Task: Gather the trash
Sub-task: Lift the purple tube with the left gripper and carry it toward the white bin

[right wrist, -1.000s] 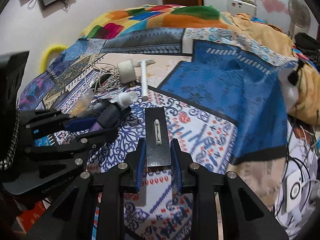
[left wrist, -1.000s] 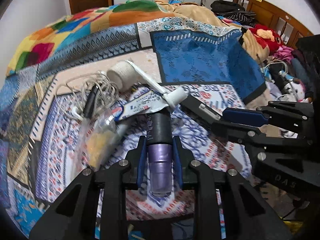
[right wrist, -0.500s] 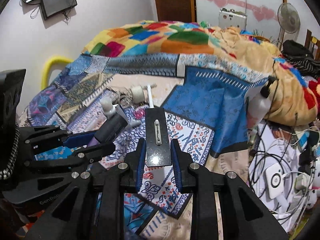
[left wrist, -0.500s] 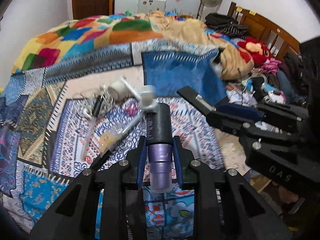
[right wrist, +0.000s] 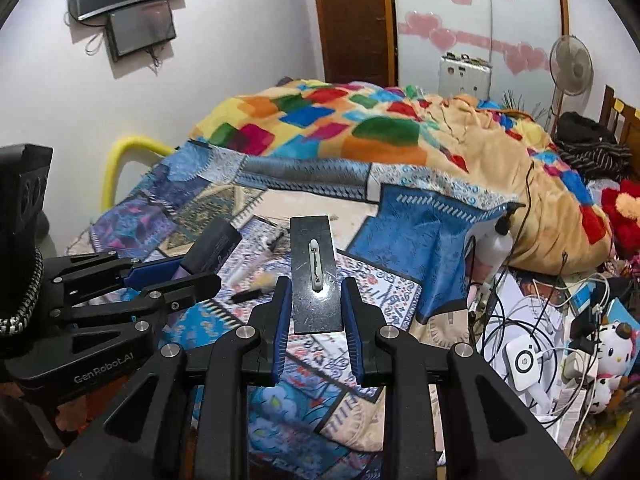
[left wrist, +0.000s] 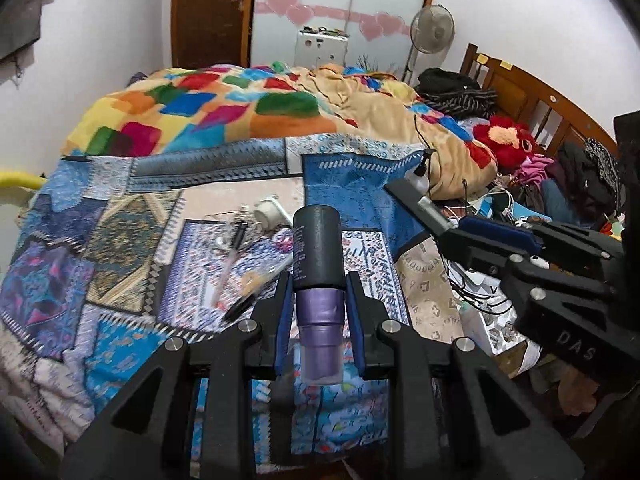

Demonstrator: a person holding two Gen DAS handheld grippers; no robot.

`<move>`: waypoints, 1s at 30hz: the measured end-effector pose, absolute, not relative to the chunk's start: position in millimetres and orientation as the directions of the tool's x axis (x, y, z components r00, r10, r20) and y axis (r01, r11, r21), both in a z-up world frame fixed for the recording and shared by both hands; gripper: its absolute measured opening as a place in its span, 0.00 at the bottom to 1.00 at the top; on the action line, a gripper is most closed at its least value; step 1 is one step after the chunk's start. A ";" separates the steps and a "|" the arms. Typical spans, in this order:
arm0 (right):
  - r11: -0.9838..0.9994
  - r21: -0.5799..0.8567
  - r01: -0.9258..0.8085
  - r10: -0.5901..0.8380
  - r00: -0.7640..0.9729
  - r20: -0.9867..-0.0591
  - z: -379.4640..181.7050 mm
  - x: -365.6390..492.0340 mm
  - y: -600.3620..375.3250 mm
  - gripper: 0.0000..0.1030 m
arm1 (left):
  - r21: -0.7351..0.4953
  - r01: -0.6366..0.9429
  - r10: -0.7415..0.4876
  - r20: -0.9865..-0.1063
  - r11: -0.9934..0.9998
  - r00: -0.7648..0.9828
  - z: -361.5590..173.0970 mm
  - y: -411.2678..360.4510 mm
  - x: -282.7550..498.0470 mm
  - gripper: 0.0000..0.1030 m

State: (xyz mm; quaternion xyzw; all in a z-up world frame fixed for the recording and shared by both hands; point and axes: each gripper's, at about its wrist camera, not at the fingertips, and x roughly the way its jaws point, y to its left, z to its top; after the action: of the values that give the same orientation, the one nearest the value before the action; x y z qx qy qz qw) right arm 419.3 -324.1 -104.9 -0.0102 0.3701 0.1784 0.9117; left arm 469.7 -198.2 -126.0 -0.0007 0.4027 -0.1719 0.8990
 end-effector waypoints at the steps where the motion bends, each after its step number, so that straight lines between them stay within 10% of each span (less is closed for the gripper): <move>1: 0.933 0.111 -0.341 0.323 0.666 -0.672 -98.5 412.3 -320.2 0.22 | -0.139 0.304 -0.306 -0.721 0.943 0.621 -121.9 -193.5 464.2 0.24; 30: 0.830 0.102 -0.549 0.491 0.631 -0.601 -45.2 251.9 -160.5 0.22 | -0.079 -0.007 -0.047 -0.663 0.997 0.747 -75.5 15.4 247.6 0.24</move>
State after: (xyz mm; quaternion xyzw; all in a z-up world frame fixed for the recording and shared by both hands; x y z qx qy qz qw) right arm 251.9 -160.5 -45.2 -0.0454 0.3184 0.2883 0.9019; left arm 247.6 15.4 -75.5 -0.0385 0.3552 -0.0107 0.9339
